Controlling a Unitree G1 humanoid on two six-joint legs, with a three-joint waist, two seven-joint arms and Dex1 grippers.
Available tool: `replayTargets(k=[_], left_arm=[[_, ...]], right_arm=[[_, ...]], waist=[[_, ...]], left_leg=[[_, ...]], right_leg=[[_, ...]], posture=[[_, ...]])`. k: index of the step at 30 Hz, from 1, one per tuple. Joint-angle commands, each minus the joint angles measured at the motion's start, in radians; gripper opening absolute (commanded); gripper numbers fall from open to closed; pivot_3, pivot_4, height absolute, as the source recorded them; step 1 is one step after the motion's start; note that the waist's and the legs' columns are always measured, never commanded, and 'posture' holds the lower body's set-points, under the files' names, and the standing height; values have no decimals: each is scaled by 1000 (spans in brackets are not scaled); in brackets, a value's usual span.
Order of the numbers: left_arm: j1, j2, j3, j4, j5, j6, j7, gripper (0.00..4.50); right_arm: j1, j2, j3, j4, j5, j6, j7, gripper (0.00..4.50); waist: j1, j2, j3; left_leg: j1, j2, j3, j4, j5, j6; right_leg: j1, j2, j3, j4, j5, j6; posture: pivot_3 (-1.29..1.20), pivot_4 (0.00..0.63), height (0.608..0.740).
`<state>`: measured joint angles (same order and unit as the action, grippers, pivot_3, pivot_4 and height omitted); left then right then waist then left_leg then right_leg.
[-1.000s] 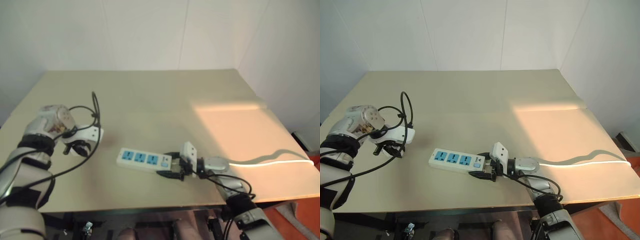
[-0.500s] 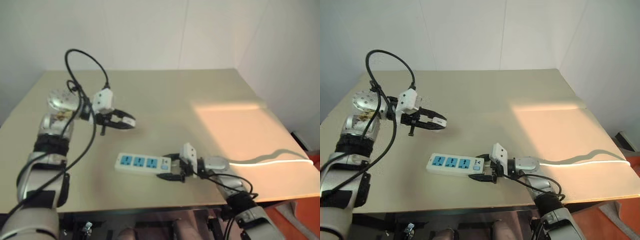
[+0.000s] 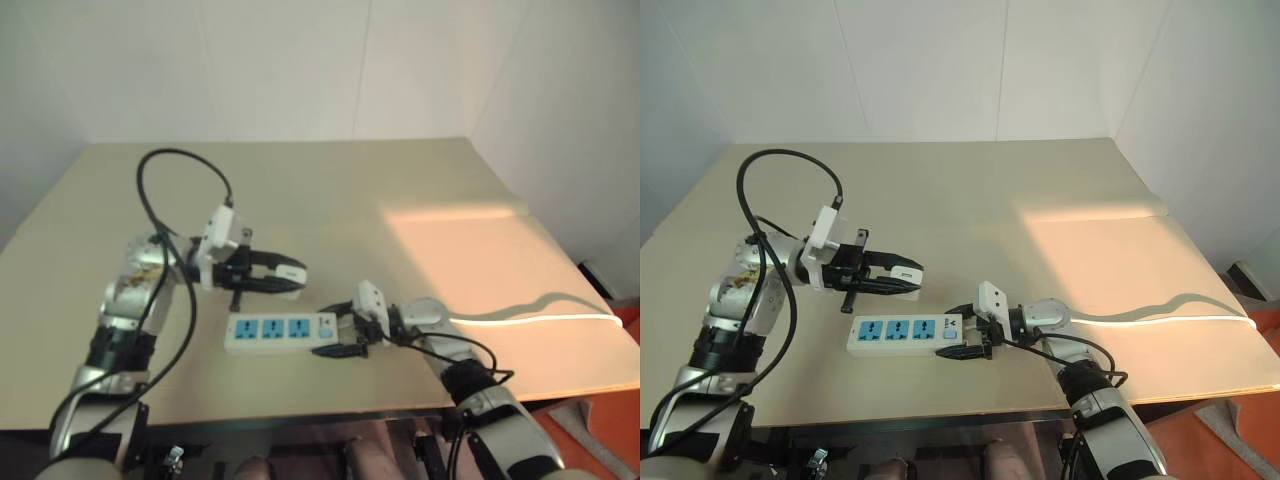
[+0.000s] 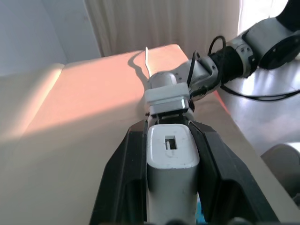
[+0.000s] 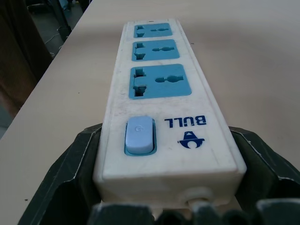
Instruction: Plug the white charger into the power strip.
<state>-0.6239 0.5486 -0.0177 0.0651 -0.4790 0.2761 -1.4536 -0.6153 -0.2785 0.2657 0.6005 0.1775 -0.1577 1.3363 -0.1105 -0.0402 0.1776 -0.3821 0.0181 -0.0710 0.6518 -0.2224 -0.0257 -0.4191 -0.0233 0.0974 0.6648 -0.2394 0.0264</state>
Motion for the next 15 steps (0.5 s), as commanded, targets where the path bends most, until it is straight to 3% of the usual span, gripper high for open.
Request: replayTargets(k=[1, 15], left_arm=[[59, -43, 12, -62, -27, 25, 101, 1022], [181, -108, -21, -16, 10, -35, 195, 1022]], right_arm=[[6, 14, 32, 19, -32, -1, 15, 3453], [16, 13, 29, 4, -31, 18, 8, 3453]], waist=[[-1, 0, 0], [-1, 0, 0]], left_leg=[[0, 0, 0, 0, 0, 0], [2, 0, 0, -1, 0, 0]], right_leg=[[0, 0, 0, 0, 0, 0], [0, 0, 0, 0, 0, 0]], posture=[[0, 150, 740], [0, 150, 740]])
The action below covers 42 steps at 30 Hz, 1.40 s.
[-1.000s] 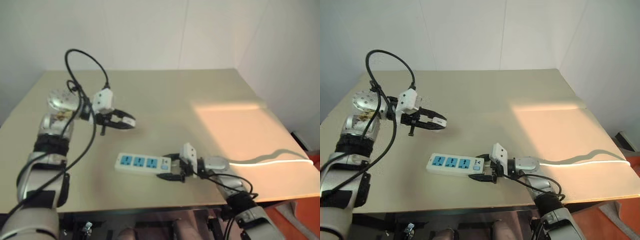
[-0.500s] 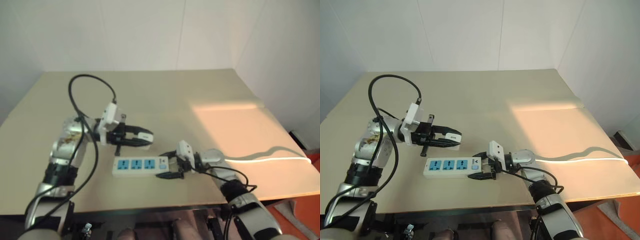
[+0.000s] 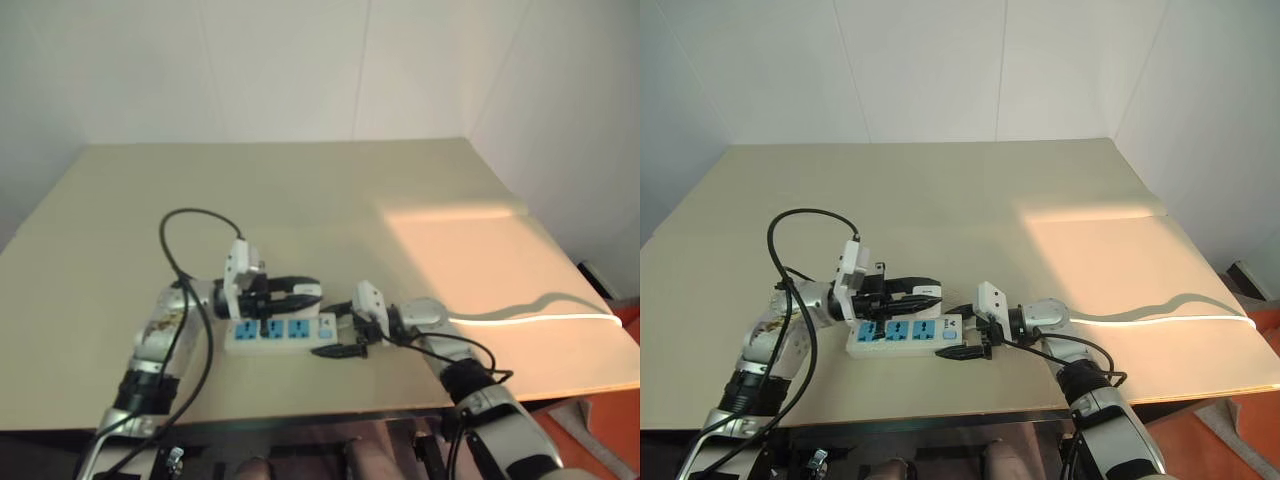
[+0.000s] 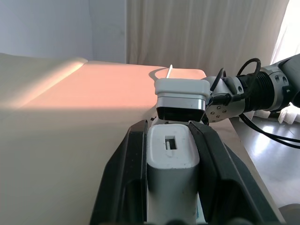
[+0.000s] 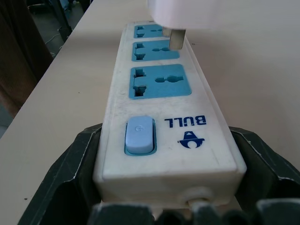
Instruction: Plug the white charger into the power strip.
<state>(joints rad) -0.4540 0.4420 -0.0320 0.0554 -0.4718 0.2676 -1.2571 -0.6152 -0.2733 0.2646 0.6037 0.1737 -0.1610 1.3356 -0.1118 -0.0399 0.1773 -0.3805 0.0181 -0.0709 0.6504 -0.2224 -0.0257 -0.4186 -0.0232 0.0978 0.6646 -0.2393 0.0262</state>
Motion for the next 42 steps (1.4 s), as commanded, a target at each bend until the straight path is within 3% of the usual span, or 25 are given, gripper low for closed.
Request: replayTargets(k=[1, 21, 35, 42], left_arm=[[20, 3, -13, -3, 6, -35, -12, 1022], [51, 19, -58, 127, 65, -194, -73, 1022], [84, 136, -71, 290, 141, -324, -136, 1022], [60, 153, -117, 363, 182, -381, -113, 1022]], right_arm=[[16, 8, 30, 0, -28, 23, 8, 3453], [28, -1, 16, -28, -22, 49, -13, 3453], [25, -8, 18, -25, -23, 53, -15, 3453], [22, -9, 16, -22, -25, 51, -16, 3453]], waist=[[0, 0, 0], [3, 1, -1], [-8, 1, -1], [-7, 9, -7]], left_leg=[[0, 0, 0, 0, 0, 0], [12, 0, 0, -3, 0, 0], [14, 1, 0, -5, 0, 0], [19, 0, 0, -6, 0, 0]], right_leg=[[0, 0, 0, 0, 0, 0], [14, 0, 0, -4, -4, 6], [14, 1, 0, -4, -4, 6], [20, 1, 1, -5, -5, 8]], posture=[[0, 150, 740], [0, 150, 740], [0, 150, 740], [0, 150, 740]])
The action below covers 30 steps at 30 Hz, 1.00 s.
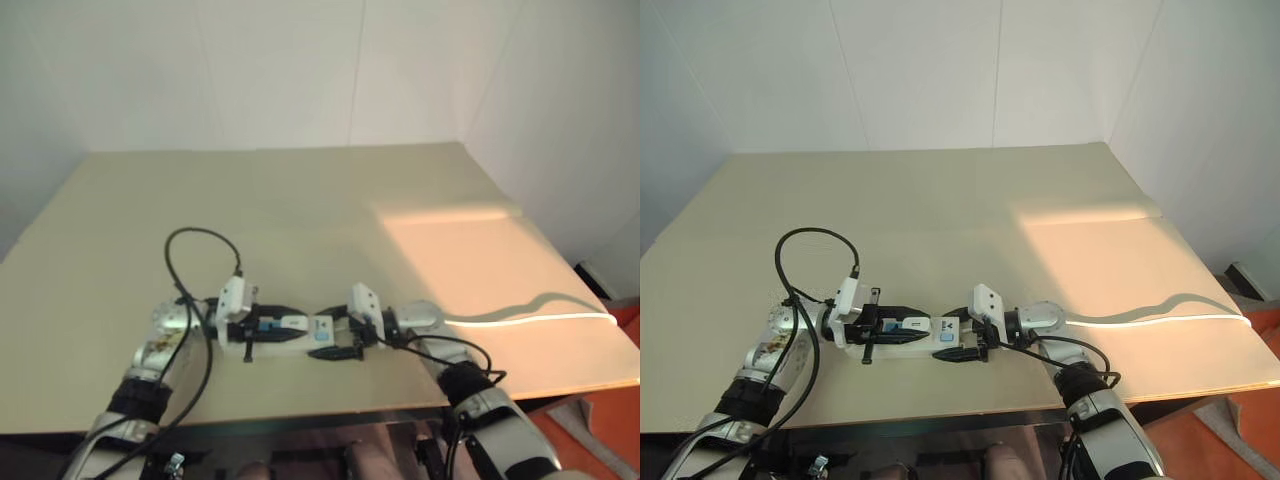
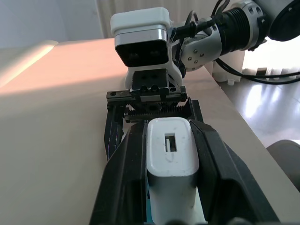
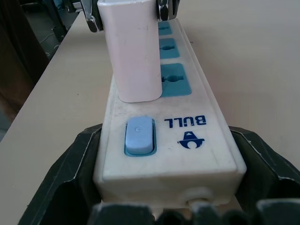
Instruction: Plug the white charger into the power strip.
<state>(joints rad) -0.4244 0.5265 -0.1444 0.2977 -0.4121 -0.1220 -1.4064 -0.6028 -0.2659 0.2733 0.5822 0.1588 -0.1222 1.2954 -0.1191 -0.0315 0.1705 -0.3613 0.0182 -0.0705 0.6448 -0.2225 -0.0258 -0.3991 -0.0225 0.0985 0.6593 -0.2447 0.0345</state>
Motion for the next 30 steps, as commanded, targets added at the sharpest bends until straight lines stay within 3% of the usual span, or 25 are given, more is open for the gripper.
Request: replayTargets(k=[1, 12, 23, 28, 30], left_arm=[[26, 67, -8, 123, 120, 8, 38, 1022], [-11, 52, -36, 155, 108, -13, 11, 1022], [-15, 53, -13, 69, 71, 61, -23, 4473], [-23, 79, 21, -40, 18, 131, -48, 4473], [-41, 131, 34, -110, 4, 212, -61, 4473]], right_arm=[[9, -17, 7, 0, -10, 12, 24, 3453], [15, -16, 1, -11, -16, 20, 20, 3453], [17, -10, 2, -18, -19, 36, 22, 3453], [16, -1, 4, -15, -21, 29, 19, 3453], [13, -4, -1, -18, -17, 33, 22, 3453]], waist=[[1, 0, 0], [5, 2, -2], [6, 4, -2], [6, 3, -1], [5, 1, 0]], left_leg=[[3, 0, 0, -1, 0, 0], [9, 0, 0, -3, 0, 0], [8, -1, 0, -4, 0, 0], [7, 0, 0, -4, 0, 0], [6, 0, 0, -4, 0, 0]], right_leg=[[3, 0, 0, -1, 0, 0], [10, 0, 0, -4, -3, 0], [9, -1, 0, -5, -5, 1], [8, -1, 0, -5, -5, 1], [7, 0, 0, -4, -5, 1]], posture=[[0, 150, 740], [0, 150, 740], [0, 150, 740], [0, 150, 740], [0, 150, 740]])
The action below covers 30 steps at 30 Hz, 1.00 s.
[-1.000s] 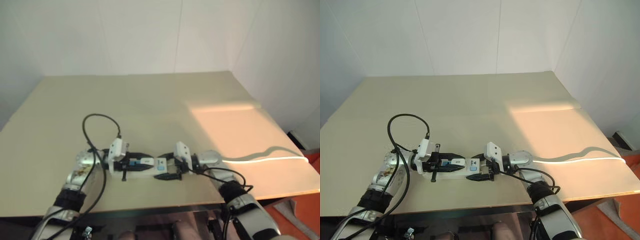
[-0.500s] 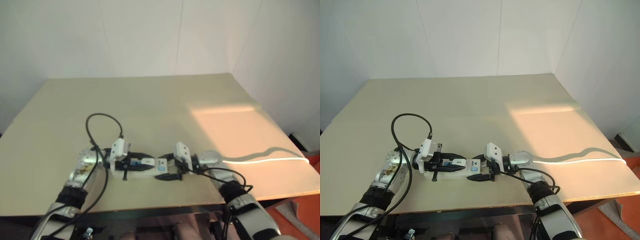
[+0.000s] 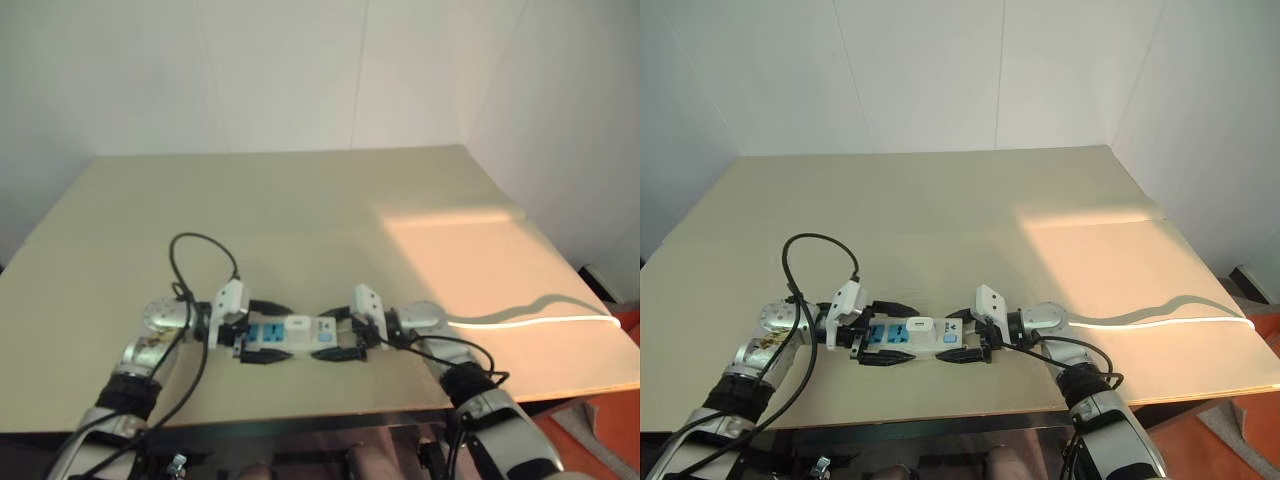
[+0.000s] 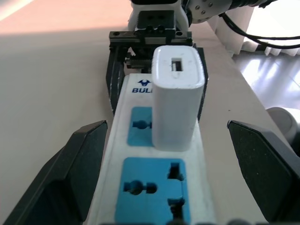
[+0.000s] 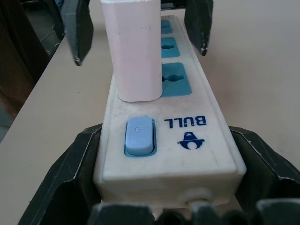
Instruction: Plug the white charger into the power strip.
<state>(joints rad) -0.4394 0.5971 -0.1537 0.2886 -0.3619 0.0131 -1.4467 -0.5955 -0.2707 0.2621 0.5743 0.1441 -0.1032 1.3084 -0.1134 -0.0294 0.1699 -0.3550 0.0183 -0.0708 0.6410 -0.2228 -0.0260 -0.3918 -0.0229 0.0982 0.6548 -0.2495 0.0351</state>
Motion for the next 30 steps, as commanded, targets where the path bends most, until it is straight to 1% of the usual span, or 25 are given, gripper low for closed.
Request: replayTargets(k=[1, 2, 3, 7, 11, 14, 18, 21, 26, 30], left_arm=[[-33, 87, 55, -133, -63, 113, -35, 4500], [-38, 109, 63, -158, -74, 138, -42, 4500], [-41, 133, 69, -179, -83, 165, -48, 4500], [-19, 213, 113, -228, -108, 188, -84, 4500], [28, 269, 174, -255, -123, 195, -82, 4500], [68, 300, 227, -265, -136, 191, -70, 4500], [131, 356, 287, -266, -123, 192, -55, 4500], [175, 382, 324, -271, -118, 179, -42, 4500], [260, 416, 396, -275, -127, 163, -49, 4500], [310, 426, 429, -289, -126, 159, -46, 4500]], right_arm=[[6, -6, 8, -19, 0, 19, 13, 4172], [8, -12, 5, -28, 3, 23, 18, 4413], [10, -20, 2, -42, 8, 31, 24, 4467], [43, -90, -29, -145, 25, 62, 30, 4467], [103, -190, -100, -262, 59, 97, -2, 4467], [164, -280, -180, -368, 111, 139, -20, 4467], [263, -416, -289, -486, 172, 200, -22, 4467], [325, -482, -347, -520, 200, 226, -27, 4467], [410, -544, -426, -565, 238, 240, -39, 4467], [441, -559, -456, -598, 264, 261, -55, 4467]], waist=[[-2, -2, 2], [-3, -2, 2], [-1, -2, 3], [13, -1, 3], [29, -2, 6], [45, -1, 8], [48, -1, 14], [48, -2, 15], [43, -1, 17], [44, -1, 17]], left_leg=[[-1, 0, 0, 0, 0, 0], [-1, 1, 0, 0, 0, 0], [-3, 1, 0, 0, 0, 0], [-14, -1, 0, 0, 0, 0], [-21, -2, 0, 1, 0, 0], [-32, -3, 0, 4, 0, 0], [-32, -2, 0, 4, 0, 0], [-32, -2, 0, 4, 0, 0], [-32, -1, 2, 4, 0, 0], [-31, -2, 3, 4, 0, 0]], right_leg=[[-1, 0, 0, 0, 0, 0], [-1, 1, 0, 0, 0, 0], [-3, 1, 0, 0, 0, 0], [-14, -1, 0, 0, 0, 0], [-20, -3, -1, -1, 0, 0], [-31, -4, -1, 2, 1, 1], [-31, -4, -1, 2, 1, 1], [-31, -4, -1, 1, 1, 1], [-31, -3, 0, 1, 1, 1], [-31, -3, 0, 1, 1, 1]], posture=[[0, 150, 740], [0, 150, 740], [0, 150, 740], [0, 150, 740], [0, 150, 740], [0, 150, 740], [0, 150, 740], [0, 150, 740], [0, 150, 740], [0, 150, 740]])
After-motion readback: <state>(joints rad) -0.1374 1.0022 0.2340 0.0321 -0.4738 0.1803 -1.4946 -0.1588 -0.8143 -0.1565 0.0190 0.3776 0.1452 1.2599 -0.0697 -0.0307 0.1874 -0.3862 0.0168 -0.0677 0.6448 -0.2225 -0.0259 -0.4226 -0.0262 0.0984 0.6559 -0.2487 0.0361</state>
